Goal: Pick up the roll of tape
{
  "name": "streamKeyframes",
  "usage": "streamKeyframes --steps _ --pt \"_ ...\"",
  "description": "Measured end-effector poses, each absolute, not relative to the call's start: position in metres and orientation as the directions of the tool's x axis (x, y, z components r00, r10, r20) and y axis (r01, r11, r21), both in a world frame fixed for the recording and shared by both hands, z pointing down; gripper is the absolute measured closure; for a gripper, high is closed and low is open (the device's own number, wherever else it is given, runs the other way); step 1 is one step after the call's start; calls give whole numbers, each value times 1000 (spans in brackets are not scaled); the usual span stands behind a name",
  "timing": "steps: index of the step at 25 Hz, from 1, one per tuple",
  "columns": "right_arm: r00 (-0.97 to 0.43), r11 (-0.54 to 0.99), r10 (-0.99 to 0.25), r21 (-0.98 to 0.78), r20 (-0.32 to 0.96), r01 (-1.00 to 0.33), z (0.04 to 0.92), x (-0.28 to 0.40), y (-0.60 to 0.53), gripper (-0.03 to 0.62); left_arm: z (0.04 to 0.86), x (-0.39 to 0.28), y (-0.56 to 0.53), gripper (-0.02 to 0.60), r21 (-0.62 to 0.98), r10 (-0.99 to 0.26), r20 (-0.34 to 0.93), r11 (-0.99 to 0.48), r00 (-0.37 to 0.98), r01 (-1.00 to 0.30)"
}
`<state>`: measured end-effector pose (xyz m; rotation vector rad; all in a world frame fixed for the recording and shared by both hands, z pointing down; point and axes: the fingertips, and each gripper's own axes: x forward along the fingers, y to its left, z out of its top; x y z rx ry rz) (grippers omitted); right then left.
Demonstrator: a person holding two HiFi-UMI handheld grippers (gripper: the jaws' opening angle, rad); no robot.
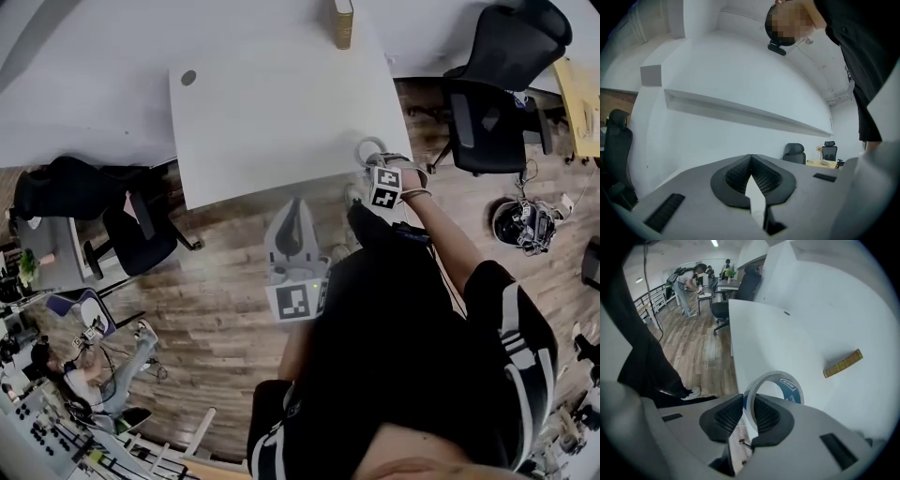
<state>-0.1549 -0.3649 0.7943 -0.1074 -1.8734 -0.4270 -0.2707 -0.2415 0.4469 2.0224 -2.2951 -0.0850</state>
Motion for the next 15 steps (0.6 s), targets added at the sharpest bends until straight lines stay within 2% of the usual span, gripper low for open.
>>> streamKeyframes --steps 7,15 --pt "-592 961 -266 256 761 -104 685 -133 -295 517 434 -243 -157 558 99 -998 -22 48 -50 -994" --pt "-798 897 -432 110 420 -428 529 -86 -254 528 412 -203 -123 558 90 -998 -59 -31 25 -995"
